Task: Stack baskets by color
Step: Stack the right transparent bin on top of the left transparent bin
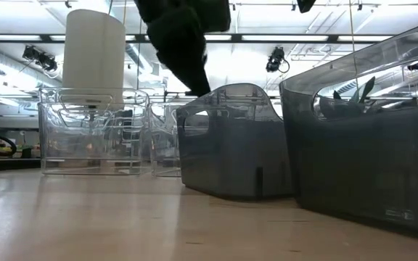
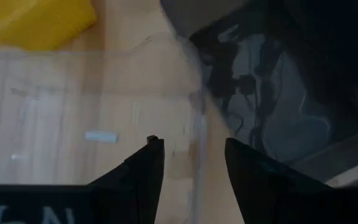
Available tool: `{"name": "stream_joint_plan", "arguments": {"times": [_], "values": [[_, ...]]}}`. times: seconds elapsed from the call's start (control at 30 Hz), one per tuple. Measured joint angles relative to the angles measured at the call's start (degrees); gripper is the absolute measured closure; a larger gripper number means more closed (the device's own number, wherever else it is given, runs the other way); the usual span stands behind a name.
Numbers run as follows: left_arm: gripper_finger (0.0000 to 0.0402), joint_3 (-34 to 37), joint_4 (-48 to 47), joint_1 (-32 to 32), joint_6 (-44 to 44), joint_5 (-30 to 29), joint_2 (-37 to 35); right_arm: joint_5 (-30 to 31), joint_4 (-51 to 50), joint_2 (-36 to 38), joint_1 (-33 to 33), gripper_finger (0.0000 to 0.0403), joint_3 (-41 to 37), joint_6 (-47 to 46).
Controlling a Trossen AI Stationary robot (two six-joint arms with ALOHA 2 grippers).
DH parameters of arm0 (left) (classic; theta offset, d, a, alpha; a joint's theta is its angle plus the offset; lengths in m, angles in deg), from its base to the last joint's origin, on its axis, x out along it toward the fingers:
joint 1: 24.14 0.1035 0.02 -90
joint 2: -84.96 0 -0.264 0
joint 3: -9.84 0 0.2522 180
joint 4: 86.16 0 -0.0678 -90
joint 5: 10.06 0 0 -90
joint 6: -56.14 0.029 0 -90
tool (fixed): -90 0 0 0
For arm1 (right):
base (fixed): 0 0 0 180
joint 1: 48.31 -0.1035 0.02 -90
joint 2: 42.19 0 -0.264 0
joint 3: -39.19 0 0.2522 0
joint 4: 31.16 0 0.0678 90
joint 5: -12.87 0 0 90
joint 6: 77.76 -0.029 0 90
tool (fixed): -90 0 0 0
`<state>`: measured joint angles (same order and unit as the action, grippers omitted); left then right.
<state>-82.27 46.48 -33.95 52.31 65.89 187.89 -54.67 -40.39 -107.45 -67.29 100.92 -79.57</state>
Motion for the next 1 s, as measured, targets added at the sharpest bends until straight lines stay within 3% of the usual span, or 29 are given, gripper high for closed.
{"name": "stream_joint_plan", "arguments": {"times": [0.33,0.53,0.73,1.0], "values": [[0.0243,-0.06,-2.76,2.43,-1.53,3.15,4.88,-0.01,-0.14,0.0,-1.08,0.0271,0.0,-0.12],[0.0296,0.0,-3.47,2.32,-1.55,3.41,5.05,0.0,-0.1,0.0,-1.06,0.0271,0.0,-0.12],[0.0386,0.0,-4.6,2.31,-1.84,3.39,5.04,0.0,-0.1,0.0,-1.05,0.0271,0.0,-0.1],[0.0395,-2.19,-9.53,1.31,-2.97,2.44,3.97,0.0,-0.01,-0.02,-1.05,0.0271,0.0,-0.06]]}}
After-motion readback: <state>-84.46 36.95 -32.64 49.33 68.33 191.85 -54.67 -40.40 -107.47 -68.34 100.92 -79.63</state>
